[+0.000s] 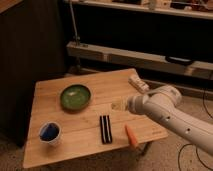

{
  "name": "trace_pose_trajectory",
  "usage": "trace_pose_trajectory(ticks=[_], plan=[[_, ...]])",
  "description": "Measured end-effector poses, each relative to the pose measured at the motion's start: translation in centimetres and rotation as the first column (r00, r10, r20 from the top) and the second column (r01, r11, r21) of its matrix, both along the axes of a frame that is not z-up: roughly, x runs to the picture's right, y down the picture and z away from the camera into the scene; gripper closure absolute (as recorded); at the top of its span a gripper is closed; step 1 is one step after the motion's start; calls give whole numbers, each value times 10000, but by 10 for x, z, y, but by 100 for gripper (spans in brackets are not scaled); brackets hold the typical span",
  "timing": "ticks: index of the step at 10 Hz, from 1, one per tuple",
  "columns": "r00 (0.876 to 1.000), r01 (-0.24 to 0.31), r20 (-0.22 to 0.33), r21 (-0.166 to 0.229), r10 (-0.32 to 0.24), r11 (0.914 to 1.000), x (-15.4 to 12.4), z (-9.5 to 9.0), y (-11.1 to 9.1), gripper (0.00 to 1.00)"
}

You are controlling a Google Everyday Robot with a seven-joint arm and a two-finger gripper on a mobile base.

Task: Stand the bottle upright

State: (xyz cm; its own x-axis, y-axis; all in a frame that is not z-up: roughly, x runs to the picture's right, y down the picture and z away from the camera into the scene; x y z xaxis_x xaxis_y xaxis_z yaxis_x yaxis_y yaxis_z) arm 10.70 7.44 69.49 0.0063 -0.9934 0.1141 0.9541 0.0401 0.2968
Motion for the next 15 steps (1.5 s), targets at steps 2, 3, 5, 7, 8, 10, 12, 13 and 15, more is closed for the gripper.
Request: trace_pose_trajectory(ticks=[2,3,5,7,8,10,12,13,15], plan=[[9998,125,-167,10,-124,9999,6,1,-2,20],[9992,259,-313,34,-258,9997,13,3,-7,20],[9962,484,-726,127,-473,9987,46,13,-26,20],[9903,976,-1024,290,-941,9948,86,38,-58,20],[9834,1363,-1248,259,-1320,9903,104,52,-70,20],[9744,1784,-1419,169,-1743,9838,117,67,-83,20],[9738,1789,-1455,163,-1746,9837,120,67,-83,20],[9720,1886,-1457,160,-1843,9819,120,68,-83,20],[9628,2281,-1487,-7,-2257,9736,124,74,-90,20]])
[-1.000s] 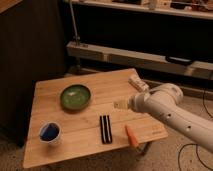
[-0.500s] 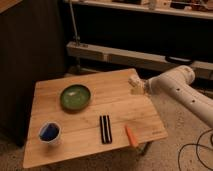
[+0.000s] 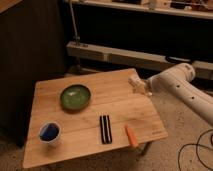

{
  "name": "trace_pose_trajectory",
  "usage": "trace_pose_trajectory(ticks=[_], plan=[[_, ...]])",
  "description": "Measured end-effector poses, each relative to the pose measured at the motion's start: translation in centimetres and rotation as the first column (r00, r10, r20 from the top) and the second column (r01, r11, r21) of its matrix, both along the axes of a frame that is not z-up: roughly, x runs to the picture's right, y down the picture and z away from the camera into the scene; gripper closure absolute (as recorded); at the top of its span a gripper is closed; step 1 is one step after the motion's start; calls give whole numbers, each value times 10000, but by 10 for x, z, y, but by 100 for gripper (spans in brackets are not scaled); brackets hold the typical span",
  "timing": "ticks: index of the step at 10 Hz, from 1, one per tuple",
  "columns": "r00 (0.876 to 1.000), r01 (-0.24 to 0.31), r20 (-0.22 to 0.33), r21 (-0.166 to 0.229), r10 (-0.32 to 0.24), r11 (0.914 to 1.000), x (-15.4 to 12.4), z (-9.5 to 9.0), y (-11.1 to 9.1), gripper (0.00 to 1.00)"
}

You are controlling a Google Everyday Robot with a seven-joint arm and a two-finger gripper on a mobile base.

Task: Stand the bottle upright

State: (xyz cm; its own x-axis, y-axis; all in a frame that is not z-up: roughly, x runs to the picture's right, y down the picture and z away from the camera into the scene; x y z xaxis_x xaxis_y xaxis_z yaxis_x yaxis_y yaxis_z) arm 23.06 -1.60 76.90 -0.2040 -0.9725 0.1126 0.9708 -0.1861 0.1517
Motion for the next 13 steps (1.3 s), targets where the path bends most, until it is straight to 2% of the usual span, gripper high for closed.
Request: trace_pose_trajectory(ticks=[2,4,5,6,9,13], plan=[[9990,433,-104,-153,-435,9989,12,19,-19,20],[9961,848,-199,-387,-856,9956,36,61,-53,20],[9943,1037,-176,-594,-1049,9928,44,81,-63,20],[9887,1465,-171,-1037,-1491,9838,49,105,-72,20],[9750,2153,-127,-1917,-2218,9575,48,135,-79,20],[9713,2289,-132,-2199,-2375,9483,50,145,-58,20]])
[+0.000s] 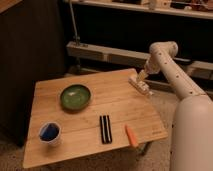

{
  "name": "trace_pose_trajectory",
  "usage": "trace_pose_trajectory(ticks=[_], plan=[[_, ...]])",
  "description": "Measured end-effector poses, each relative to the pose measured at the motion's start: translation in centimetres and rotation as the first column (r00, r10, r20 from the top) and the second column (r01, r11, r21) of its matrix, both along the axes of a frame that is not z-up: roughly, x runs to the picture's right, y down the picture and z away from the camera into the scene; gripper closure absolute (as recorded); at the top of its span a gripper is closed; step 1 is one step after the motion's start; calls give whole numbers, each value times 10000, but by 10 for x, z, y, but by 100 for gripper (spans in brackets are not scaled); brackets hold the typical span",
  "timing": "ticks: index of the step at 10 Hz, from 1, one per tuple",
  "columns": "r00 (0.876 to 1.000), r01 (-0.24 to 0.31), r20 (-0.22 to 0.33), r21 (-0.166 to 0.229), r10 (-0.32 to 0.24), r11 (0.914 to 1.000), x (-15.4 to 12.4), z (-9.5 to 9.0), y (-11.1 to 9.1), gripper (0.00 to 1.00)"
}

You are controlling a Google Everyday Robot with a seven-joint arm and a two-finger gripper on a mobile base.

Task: Stand the bottle upright

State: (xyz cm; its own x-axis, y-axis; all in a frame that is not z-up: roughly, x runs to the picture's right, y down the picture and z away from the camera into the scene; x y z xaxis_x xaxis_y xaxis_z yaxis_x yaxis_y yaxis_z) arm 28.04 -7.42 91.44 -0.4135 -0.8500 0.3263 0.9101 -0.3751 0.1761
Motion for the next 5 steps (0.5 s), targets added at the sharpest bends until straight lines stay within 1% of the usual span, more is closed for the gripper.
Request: trace_pose_trajectory(ticks=[2,4,5], plan=[[10000,8,-2,96,-8,10000,-2,13,11,20],[10000,-34,26,47,34,10000,2,32,26,20],[9999,46,140,-5,-46,10000,-2,45,34,20]])
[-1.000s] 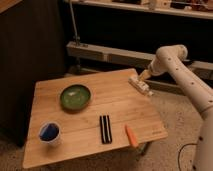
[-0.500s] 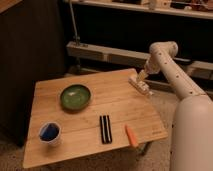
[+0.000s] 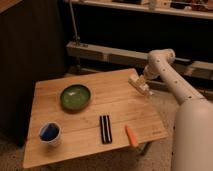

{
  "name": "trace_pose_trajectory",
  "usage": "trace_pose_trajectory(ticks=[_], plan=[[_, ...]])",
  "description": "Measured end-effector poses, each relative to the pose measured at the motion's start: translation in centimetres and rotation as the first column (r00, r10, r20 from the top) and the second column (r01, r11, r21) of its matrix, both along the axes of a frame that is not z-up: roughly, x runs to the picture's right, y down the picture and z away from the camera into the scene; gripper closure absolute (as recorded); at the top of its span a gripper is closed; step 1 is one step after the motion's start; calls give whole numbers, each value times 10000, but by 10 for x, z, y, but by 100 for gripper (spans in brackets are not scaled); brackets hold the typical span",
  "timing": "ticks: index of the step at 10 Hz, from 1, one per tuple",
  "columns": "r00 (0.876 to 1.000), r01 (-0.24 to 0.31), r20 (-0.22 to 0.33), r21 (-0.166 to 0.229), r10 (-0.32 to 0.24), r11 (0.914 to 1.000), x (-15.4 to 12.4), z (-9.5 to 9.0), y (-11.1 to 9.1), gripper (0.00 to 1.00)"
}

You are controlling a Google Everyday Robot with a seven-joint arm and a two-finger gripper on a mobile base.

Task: Stand the bottle upright

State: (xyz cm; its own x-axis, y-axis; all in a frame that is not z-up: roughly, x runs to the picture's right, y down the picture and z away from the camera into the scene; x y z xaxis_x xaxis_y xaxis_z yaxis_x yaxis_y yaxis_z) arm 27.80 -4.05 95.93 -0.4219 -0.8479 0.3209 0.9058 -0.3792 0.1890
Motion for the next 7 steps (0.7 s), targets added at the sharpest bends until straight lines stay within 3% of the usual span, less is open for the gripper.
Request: trace_pose_trajectory(ticks=[4,7], plan=[[10000,50,67,-52,-49,10000,1,24,13,20],[10000,-8,25,-156,8,9999,13,21,18,20]])
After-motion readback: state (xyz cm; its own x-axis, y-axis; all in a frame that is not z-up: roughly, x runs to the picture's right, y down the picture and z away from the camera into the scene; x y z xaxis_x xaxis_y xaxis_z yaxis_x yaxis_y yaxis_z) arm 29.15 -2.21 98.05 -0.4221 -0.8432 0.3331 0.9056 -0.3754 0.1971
